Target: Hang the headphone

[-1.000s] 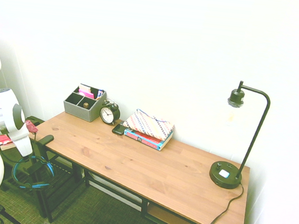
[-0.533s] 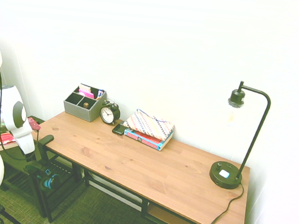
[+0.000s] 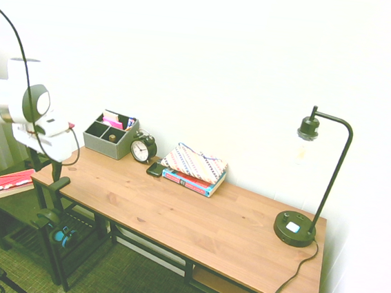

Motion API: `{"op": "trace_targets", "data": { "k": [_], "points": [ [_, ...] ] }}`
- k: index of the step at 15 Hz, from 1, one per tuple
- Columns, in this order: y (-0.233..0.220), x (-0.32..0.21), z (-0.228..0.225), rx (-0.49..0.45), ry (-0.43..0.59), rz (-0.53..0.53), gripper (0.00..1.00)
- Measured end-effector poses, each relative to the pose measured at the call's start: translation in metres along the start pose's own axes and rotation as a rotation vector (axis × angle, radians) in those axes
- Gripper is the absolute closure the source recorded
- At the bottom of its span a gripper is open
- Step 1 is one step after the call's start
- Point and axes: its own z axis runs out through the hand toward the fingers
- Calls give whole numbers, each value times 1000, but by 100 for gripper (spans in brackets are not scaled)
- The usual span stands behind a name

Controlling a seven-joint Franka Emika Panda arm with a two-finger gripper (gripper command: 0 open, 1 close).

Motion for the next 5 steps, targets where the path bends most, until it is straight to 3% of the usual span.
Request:
{"op": "trace_targets", "data": {
  "k": [3, 5],
  "points": [
    [40, 67, -94, 16, -18, -62, 0],
    [98, 128, -162, 35, -22, -82, 0]
  ]
}}
